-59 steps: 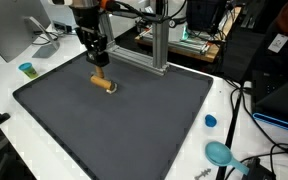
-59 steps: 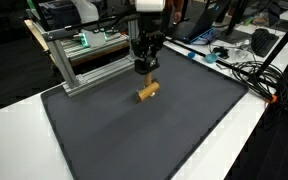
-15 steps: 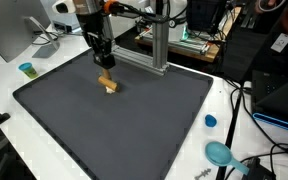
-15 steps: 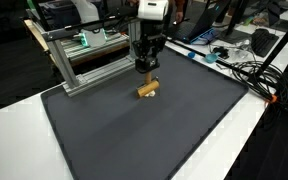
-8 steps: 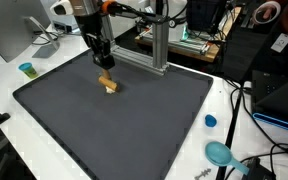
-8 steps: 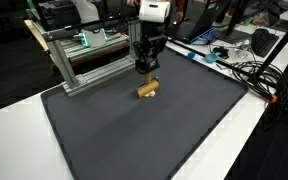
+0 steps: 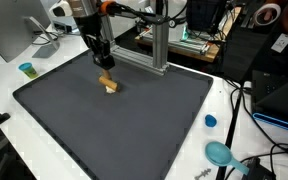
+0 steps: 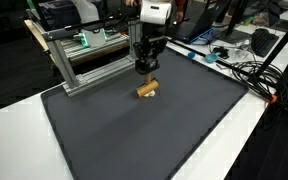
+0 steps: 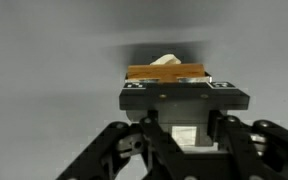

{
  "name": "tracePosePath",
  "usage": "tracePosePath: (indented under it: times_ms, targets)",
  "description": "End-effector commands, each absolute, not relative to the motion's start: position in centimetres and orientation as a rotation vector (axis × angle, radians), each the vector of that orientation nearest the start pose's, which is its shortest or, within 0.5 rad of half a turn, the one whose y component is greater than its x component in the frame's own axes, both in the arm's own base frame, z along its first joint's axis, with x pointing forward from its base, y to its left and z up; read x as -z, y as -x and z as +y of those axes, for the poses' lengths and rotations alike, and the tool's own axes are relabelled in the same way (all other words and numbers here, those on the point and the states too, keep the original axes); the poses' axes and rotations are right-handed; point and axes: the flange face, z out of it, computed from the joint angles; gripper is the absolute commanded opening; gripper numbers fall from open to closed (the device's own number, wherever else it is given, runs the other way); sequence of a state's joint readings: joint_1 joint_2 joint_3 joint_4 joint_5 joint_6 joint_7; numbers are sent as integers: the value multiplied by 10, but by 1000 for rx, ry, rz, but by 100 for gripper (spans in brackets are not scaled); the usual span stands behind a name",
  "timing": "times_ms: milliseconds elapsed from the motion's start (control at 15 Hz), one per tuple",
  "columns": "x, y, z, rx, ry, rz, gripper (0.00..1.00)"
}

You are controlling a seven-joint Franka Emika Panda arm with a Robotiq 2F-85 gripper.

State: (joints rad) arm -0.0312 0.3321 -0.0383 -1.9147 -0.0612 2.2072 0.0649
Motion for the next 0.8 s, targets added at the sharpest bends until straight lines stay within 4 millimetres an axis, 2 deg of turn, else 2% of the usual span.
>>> tracePosePath:
  times_ms: [0, 200, 600, 733]
  targets:
    - [-250, -600, -50, -303, 3191, 116, 22]
    - [-252, -600, -49, -319, 3185, 87, 22]
    - [-292, -600, -59, -290, 3159, 12, 22]
    - [-298, -597, -63, -276, 3161, 12, 22]
